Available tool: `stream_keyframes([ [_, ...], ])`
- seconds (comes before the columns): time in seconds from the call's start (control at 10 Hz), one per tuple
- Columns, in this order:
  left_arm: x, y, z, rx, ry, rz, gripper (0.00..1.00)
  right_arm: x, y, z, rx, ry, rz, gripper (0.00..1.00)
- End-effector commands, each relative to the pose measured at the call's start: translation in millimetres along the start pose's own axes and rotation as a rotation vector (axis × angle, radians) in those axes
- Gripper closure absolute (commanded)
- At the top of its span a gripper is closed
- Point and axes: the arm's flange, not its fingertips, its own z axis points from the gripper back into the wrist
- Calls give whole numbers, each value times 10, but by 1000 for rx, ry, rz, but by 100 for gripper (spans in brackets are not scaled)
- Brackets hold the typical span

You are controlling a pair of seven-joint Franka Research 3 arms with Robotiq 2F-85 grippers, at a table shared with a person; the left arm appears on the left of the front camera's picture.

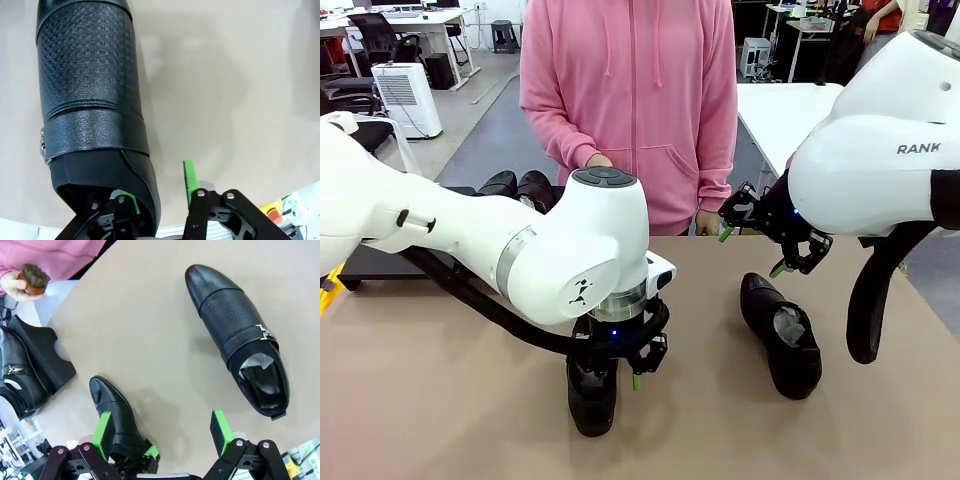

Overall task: Organize the shoes by placing them on the stand.
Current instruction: Place the Shoe from the middle of the table onto the Shoes Stand.

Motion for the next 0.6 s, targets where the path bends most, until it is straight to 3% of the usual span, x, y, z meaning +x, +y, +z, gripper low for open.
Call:
stream_keyframes([
  [0.0, 38, -42, 11, 38, -3, 27, 100, 39, 15, 6, 13, 7, 17, 0],
  [0.5, 22, -11, 32, 70, 38, 20, 100, 39, 15, 6, 13, 7, 17, 0],
])
